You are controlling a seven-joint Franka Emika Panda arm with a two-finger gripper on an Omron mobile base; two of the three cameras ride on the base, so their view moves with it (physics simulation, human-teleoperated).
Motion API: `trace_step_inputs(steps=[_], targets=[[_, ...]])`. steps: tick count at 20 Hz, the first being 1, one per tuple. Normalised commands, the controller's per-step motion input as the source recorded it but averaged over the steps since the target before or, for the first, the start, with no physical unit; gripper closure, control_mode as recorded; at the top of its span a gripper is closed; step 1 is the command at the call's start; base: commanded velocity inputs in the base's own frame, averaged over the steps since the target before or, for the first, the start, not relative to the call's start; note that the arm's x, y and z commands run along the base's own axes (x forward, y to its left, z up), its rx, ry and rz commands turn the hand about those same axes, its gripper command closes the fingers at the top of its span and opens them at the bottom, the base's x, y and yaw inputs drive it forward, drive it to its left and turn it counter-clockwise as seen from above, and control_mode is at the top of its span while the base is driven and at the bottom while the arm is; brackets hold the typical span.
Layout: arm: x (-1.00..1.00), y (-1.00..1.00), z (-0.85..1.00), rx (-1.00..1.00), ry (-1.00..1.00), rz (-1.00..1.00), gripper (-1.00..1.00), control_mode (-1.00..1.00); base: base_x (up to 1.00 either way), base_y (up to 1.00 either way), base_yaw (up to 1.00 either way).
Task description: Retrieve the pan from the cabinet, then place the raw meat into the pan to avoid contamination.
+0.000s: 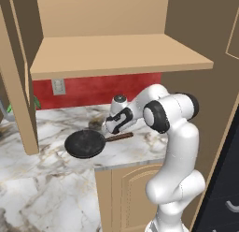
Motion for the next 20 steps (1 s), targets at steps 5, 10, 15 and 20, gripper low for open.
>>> trace_step_inputs(steps=[5, 10, 15, 20], targets=[[0.0, -0.01, 0.45, 0.0, 0.0, 0.02, 1.0, -1.0, 0.0, 0.0, 0.0], [0.0, 0.09, 0.43, 0.0, 0.0, 0.03, 1.0, -1.0, 0.0, 0.0, 0.0], [-0.16, 0.27, 0.26, 0.0, 0.0, 0.03, 1.0, -1.0, 0.0, 0.0, 0.0], [-0.31, 0.42, 0.16, 0.0, 0.0, 0.04, 1.0, -1.0, 0.0, 0.0, 0.0]])
